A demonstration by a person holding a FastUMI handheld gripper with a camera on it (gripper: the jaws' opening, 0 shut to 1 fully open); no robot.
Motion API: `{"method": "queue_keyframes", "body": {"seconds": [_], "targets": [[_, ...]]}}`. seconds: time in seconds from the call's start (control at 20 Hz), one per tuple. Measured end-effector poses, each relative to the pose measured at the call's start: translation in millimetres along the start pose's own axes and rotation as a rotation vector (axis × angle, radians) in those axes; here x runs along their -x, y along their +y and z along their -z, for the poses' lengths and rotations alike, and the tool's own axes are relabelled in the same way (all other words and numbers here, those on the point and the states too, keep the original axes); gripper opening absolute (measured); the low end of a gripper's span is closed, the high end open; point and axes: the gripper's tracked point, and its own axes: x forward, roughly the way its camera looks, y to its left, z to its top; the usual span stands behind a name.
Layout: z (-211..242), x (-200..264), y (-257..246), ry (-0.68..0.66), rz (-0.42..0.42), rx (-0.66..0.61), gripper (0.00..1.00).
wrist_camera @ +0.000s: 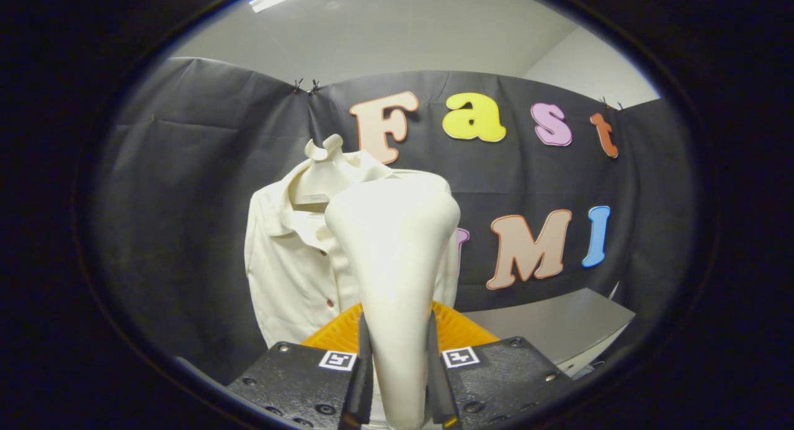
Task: Iron the clothes twice with a garment steamer, once on the left side and once on the right side.
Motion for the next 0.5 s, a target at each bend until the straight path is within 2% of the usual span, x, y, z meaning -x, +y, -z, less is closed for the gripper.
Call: {"method": "queue_keyframes", "body": {"seconds": [0.25, 0.5], "targets": [[2.6, -23.1, 64.5, 0.001, -0.051, 0.005, 0.36], [13.6, -52.4, 116.7, 0.010, -0.053, -0.007, 0.36]]}}
